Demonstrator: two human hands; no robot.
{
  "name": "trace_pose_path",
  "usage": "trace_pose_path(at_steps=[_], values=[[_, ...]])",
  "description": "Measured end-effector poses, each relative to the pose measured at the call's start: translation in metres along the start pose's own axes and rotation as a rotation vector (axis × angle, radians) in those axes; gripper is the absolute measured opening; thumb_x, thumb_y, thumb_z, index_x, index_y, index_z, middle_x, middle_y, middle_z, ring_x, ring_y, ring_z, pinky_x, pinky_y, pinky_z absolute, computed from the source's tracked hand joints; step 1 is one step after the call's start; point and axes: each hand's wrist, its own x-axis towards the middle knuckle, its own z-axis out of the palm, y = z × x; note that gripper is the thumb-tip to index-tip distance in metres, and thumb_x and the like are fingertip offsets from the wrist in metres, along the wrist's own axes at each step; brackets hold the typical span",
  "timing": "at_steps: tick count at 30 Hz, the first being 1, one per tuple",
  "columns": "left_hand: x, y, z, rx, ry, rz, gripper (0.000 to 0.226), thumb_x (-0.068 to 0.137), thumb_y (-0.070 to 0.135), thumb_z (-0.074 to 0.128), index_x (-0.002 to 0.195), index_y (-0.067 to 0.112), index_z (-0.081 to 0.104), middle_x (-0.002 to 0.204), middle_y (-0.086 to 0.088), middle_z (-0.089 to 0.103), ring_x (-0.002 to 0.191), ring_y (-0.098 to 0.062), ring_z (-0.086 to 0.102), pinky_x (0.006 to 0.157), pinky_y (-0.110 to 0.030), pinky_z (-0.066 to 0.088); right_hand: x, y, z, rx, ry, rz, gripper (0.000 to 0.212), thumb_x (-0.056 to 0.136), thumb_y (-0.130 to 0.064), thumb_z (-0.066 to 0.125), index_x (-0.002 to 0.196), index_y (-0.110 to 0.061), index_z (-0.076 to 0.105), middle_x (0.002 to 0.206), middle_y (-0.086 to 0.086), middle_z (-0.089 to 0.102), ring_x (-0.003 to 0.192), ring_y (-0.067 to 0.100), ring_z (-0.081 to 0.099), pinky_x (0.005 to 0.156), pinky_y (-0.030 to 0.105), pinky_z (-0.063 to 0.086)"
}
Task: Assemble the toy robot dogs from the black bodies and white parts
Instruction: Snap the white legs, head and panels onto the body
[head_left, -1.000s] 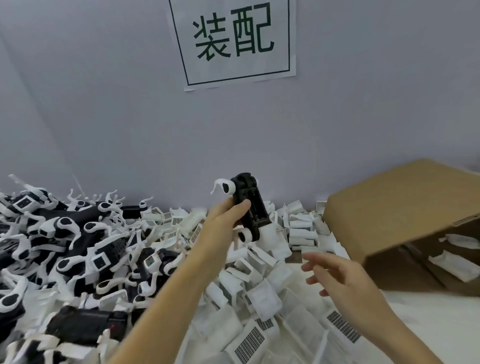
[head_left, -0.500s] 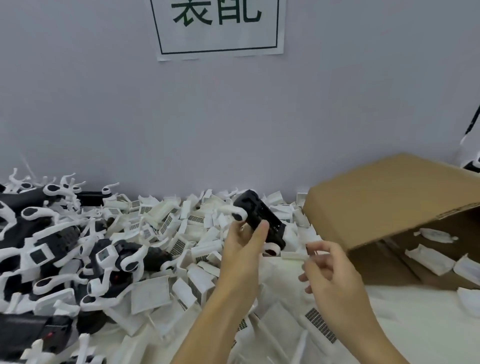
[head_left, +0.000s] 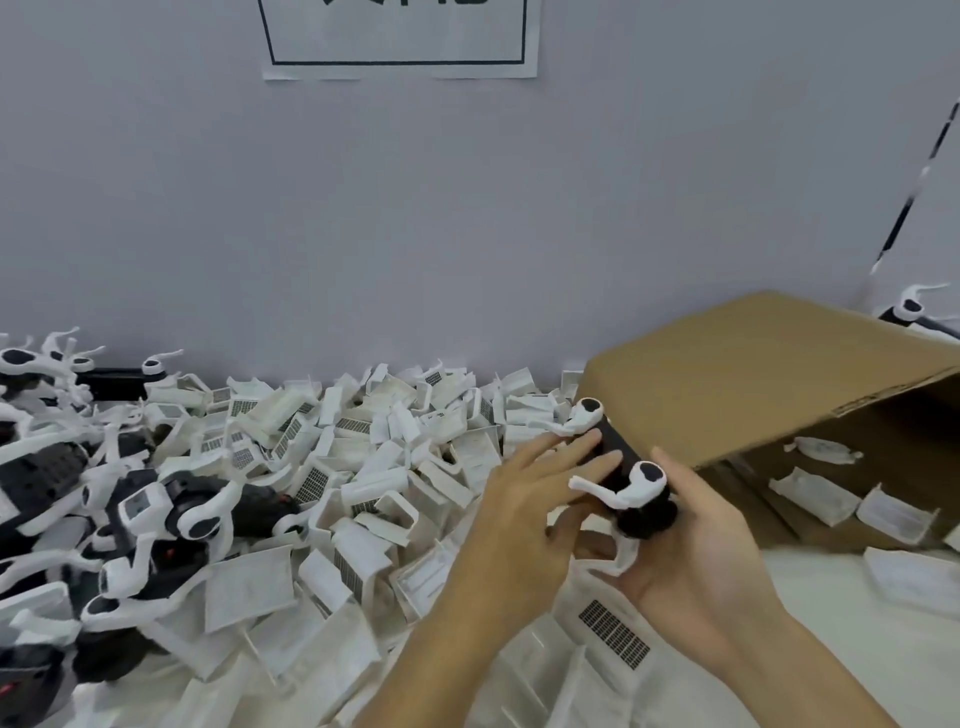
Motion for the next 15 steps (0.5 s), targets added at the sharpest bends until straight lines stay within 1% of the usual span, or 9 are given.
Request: trace_pose_path(at_steps=[2,3,5,7,8,10,12,13,15], values=[[-0.002,0.0,0.0,-0.09,0.007,-0.024,0.047,0.095,0.0,0.065,0.129,0.031,0.064,0.136,0.03,0.049,0.137,0.024,0.026,0.115,-0.008,0.023,0.002,-0.001,-0.003,-0.025,0.033,-0.08,0.046,0.091,-0.037,0.056,0.117,-0.004,0.074,0.114,0.02,0.071,0.094,0.029,0.065,0.084,0.04,0.047],[-0.002,0.0,0.0,-0.143,0.025,-0.076,0.045,0.094,0.001,0.066,0.126,0.033,0.065,0.133,0.032,0.053,0.137,0.021,0.032,0.115,-0.01,0.028,0.003,0.0,-0.004,-0.039,0.064,-0.115,0.044,0.089,-0.034,0.058,0.114,-0.002,0.074,0.11,0.021,0.072,0.092,0.028,0.066,0.084,0.04,0.047],[-0.002,-0.001,-0.004,-0.229,0.12,-0.223,0.037,0.091,0.002,0.071,0.114,0.032,0.075,0.119,0.026,0.07,0.127,0.005,0.056,0.109,-0.026,0.046,0.006,0.001,-0.006,-0.073,0.152,-0.188,0.038,0.093,-0.029,0.057,0.11,0.002,0.072,0.096,0.02,0.071,0.079,0.024,0.067,0.068,0.033,0.051],[-0.002,-0.001,-0.008,-0.334,0.226,-0.353,0.026,0.094,0.003,0.067,0.099,0.024,0.081,0.098,0.015,0.078,0.101,-0.007,0.071,0.094,-0.037,0.057,0.008,0.003,-0.01,-0.179,0.222,-0.28,0.03,0.099,-0.025,0.053,0.107,-0.002,0.071,0.088,0.018,0.069,0.076,0.023,0.066,0.061,0.031,0.051],[0.0,0.001,-0.009,-0.4,0.245,-0.403,0.022,0.097,0.006,0.064,0.094,0.02,0.081,0.093,0.009,0.079,0.094,-0.01,0.073,0.091,-0.039,0.058,0.009,0.004,-0.012,-0.292,0.232,-0.347,0.026,0.101,-0.022,0.053,0.104,-0.006,0.073,0.089,0.018,0.07,0.077,0.022,0.066,0.064,0.033,0.052],[0.004,0.008,-0.009,-0.516,0.204,-0.474,0.023,0.099,0.028,0.063,0.091,0.015,0.081,0.09,0.003,0.08,0.092,-0.014,0.074,0.088,-0.036,0.058,0.006,0.009,-0.012,-0.619,0.195,-0.541,0.021,0.101,-0.016,0.056,0.104,-0.02,0.076,0.095,0.01,0.074,0.085,0.019,0.069,0.075,0.033,0.055],[0.005,0.013,-0.007,-0.606,0.102,-0.524,0.042,0.092,0.049,0.059,0.09,0.013,0.081,0.088,-0.002,0.08,0.088,-0.016,0.075,0.083,-0.031,0.058,0.004,0.016,-0.009,-0.936,0.106,-0.708,0.026,0.097,-0.021,0.061,0.117,-0.035,0.069,0.099,-0.006,0.075,0.09,0.009,0.07,0.078,0.022,0.055],[0.005,0.014,-0.007,-0.639,0.068,-0.539,0.045,0.087,0.051,0.059,0.087,0.013,0.081,0.085,-0.004,0.079,0.084,-0.018,0.076,0.077,-0.03,0.058,0.003,0.02,-0.007,-1.052,0.065,-0.748,0.031,0.094,-0.025,0.061,0.121,-0.04,0.064,0.098,-0.01,0.073,0.091,0.009,0.07,0.076,0.018,0.054],[0.005,0.012,-0.006,-0.69,0.046,-0.567,0.041,0.084,0.05,0.067,0.082,0.011,0.08,0.079,-0.007,0.078,0.076,-0.019,0.075,0.07,-0.029,0.058,0.004,0.025,-0.005,-1.195,0.055,-0.789,0.036,0.092,-0.029,0.059,0.127,-0.038,0.06,0.099,-0.012,0.07,0.097,0.009,0.067,0.075,0.013,0.05]])
